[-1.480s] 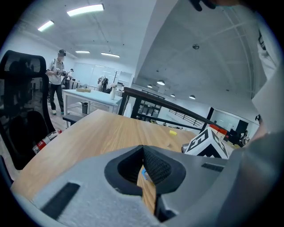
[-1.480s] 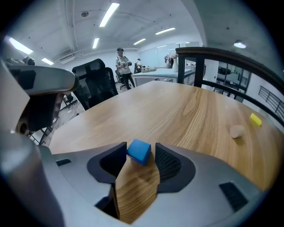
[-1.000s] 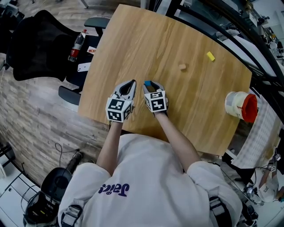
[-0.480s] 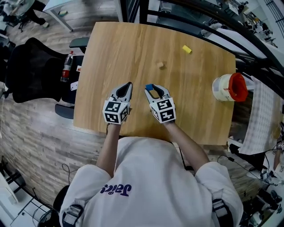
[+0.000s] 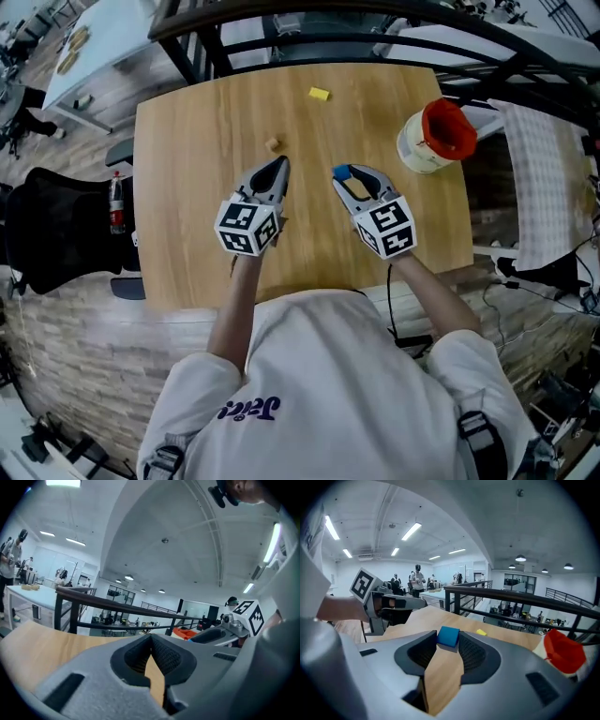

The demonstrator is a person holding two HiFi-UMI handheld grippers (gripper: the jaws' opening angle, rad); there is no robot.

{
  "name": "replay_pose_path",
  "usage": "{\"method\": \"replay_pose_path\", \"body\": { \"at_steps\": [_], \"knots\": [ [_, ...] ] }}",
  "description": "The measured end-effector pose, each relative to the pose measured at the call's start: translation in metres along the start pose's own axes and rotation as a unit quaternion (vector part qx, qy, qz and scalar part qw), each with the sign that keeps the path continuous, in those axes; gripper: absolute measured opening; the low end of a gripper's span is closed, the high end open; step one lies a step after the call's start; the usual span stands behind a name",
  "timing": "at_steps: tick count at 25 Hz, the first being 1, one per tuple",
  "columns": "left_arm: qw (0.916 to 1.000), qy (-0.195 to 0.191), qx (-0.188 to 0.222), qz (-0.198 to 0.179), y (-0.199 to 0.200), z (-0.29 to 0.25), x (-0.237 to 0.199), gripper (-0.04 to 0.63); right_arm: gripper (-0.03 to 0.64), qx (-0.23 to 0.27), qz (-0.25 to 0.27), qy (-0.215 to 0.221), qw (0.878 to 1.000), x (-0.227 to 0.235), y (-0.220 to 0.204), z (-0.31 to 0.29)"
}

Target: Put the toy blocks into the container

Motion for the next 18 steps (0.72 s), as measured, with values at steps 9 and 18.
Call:
{"method": "replay_pose_path", "body": {
  "at_steps": [9,18],
  "knots": [
    [0.9941,-0.107,0.014,0.014,0.032,-0.094,0.098,0.012,0.152,-0.022,0.012,-0.094,0.995,0.135,-0.011,0.091],
    [0.9865,-0.162,-0.016,-0.020,0.024,-0.157,0.161,0.012,0.153,-0.065,0.044,-0.092,0.993,0.224,-0.007,0.120]
  ]
}}
Point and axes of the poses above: the fingertips, and each gripper's own axes: z backward along the fingers, x to its right, y out of its top, the point moved 4 cm from there along z, backward along the fingers
